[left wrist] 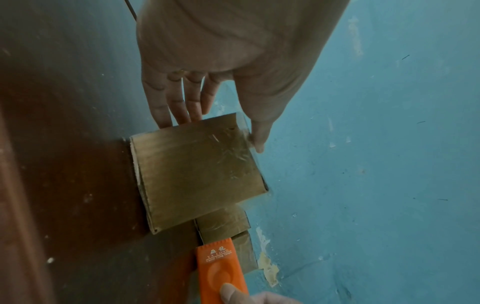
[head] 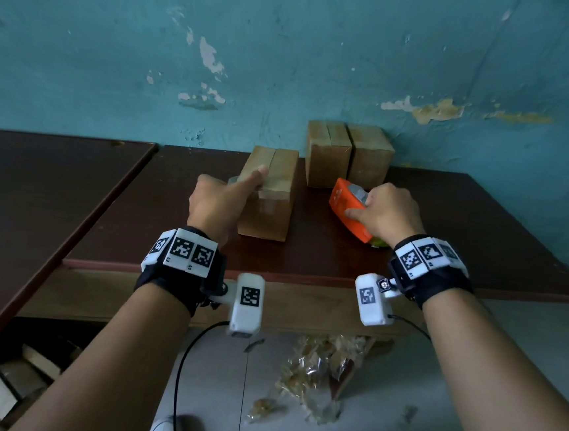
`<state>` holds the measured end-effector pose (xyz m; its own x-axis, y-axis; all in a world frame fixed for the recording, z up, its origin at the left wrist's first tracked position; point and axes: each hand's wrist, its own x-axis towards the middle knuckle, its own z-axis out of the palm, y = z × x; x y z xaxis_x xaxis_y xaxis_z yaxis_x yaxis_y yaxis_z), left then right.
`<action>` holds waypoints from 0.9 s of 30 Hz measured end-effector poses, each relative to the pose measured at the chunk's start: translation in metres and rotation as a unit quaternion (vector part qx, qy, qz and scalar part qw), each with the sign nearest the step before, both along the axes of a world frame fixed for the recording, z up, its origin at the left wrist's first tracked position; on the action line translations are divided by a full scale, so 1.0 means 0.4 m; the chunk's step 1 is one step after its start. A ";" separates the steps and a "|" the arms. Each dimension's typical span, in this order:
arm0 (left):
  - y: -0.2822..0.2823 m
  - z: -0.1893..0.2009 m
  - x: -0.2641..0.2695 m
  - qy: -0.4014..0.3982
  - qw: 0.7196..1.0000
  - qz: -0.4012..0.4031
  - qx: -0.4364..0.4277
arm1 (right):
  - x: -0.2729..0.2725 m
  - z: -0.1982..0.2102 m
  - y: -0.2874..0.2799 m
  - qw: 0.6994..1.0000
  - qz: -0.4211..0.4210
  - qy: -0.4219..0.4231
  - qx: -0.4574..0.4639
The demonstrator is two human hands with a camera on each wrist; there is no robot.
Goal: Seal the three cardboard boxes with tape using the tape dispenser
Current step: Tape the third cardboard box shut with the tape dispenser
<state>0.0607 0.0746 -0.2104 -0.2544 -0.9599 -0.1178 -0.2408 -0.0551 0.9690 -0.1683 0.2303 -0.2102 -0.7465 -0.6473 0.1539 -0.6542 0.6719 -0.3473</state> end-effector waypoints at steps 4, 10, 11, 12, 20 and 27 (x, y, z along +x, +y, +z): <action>0.009 0.005 -0.001 0.007 1.000 -0.020 -0.001 | 0.014 0.008 -0.001 0.999 -0.016 0.028 -0.007; 0.002 0.001 0.002 0.060 0.997 -0.033 0.036 | 0.058 0.050 -0.010 0.991 0.046 0.034 -0.118; 0.001 0.002 0.004 0.071 0.996 -0.039 0.045 | 0.070 0.058 -0.013 0.989 0.077 0.006 -0.128; 0.001 0.004 0.005 0.084 0.994 -0.049 0.054 | 0.083 0.065 -0.017 0.985 0.104 -0.028 -0.138; 0.006 0.008 0.021 0.200 0.961 -0.112 0.156 | 0.145 0.062 -0.078 0.931 0.144 -0.231 -0.244; 0.000 0.002 0.036 0.258 0.937 -0.152 0.178 | 0.171 0.044 -0.097 0.935 0.122 -0.246 -0.224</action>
